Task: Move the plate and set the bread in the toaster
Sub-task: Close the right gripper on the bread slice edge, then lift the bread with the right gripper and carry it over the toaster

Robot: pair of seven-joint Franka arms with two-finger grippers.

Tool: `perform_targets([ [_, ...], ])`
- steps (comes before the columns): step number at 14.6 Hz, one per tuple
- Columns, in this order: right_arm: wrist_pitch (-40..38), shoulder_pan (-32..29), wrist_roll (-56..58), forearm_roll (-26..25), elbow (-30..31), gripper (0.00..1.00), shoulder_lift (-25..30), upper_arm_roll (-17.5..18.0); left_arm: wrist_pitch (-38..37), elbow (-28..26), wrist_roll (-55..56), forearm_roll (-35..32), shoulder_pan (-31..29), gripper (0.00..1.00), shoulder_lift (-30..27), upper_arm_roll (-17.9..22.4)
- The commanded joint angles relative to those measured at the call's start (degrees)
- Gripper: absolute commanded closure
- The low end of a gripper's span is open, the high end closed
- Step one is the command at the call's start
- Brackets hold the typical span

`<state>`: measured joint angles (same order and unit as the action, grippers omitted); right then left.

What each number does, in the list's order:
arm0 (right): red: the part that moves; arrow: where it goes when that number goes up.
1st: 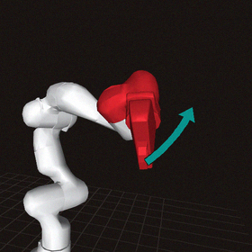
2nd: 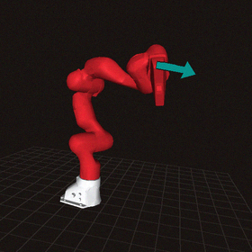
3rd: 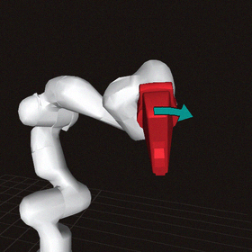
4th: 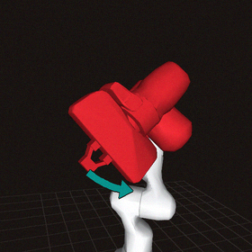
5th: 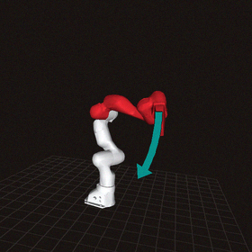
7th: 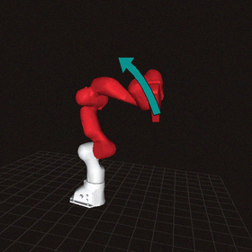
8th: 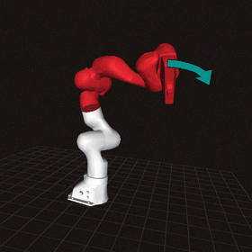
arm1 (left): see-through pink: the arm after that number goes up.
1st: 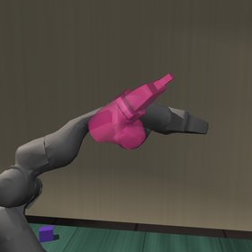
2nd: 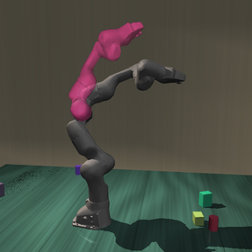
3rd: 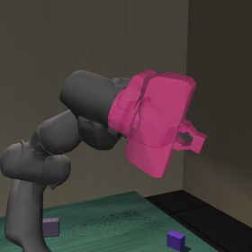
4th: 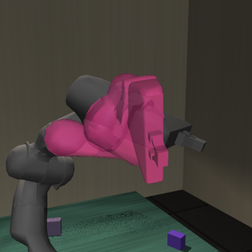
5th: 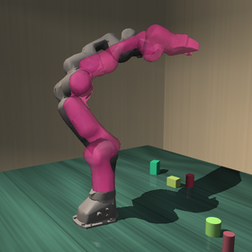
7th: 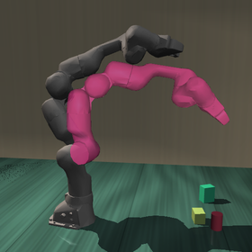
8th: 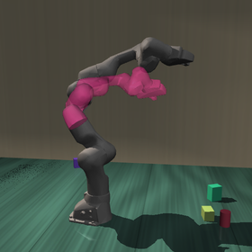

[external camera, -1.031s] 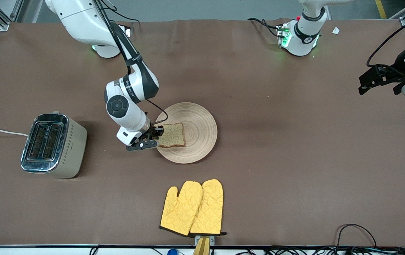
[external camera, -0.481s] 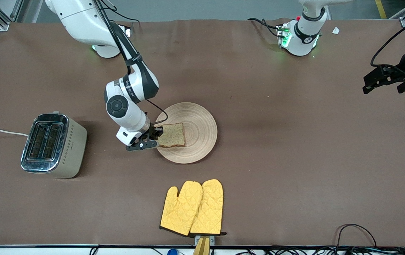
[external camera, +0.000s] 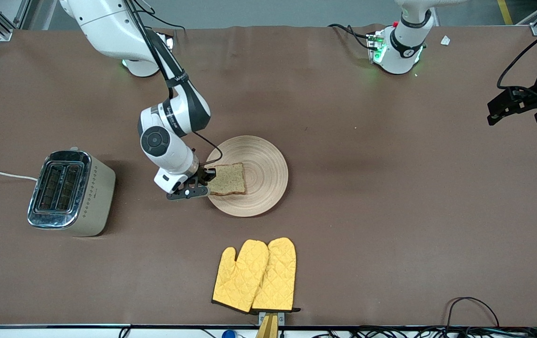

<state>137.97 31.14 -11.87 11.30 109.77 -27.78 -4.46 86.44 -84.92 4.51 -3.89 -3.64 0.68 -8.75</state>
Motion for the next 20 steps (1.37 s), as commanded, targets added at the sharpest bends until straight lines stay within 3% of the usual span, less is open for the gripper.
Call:
perform_targets([
  [1, -11.61, -0.46, -0.96, 1.19, -4.62, 1.0, 1.32, -0.81, -1.02, 0.9, -0.73, -1.2, -0.14, 0.0, 0.11, -0.13],
  [3, -22.97, -1.51, -2.1, 0.31, -10.52, 1.0, 1.67, -1.51, -1.02, 0.81, -0.73, -1.29, -0.14, 0.0, 0.28, -0.13],
  [5, -27.21, -1.35, -2.28, -1.7, -14.3, 1.0, 1.85, -2.92, -1.02, 0.81, -0.73, -1.21, -0.14, 0.0, 0.72, -0.04],
  [8, -30.29, -1.69, -9.03, -10.05, -18.26, 1.0, 4.05, -2.92, -1.02, 0.81, -0.73, -1.03, -0.14, 0.0, 0.81, -0.04],
  [11, -39.95, -1.87, -9.75, -14.62, -25.37, 1.0, 4.05, -3.01, -1.19, 0.55, -0.73, -1.29, -0.23, 0.0, 0.9, 0.05],
  [13, -44.26, -1.87, -10.53, -21.72, -28.11, 1.0, 4.05, -3.01, -1.28, 0.72, -0.64, -1.2, -0.23, 0.0, 0.81, -0.04],
  [16, -47.61, -4.5, -9.23, -26.58, -33.21, 1.0, 4.05, -4.85, -1.19, 0.81, -0.64, -0.94, -0.32, 0.0, 0.9, -0.04],
  [20, -48.68, -7.4, -6.67, -40.44, -32.96, 1.0, 3.79, -5.21, -0.84, 0.81, -0.73, -0.68, -0.32, 0.0, 1.51, 0.05],
])
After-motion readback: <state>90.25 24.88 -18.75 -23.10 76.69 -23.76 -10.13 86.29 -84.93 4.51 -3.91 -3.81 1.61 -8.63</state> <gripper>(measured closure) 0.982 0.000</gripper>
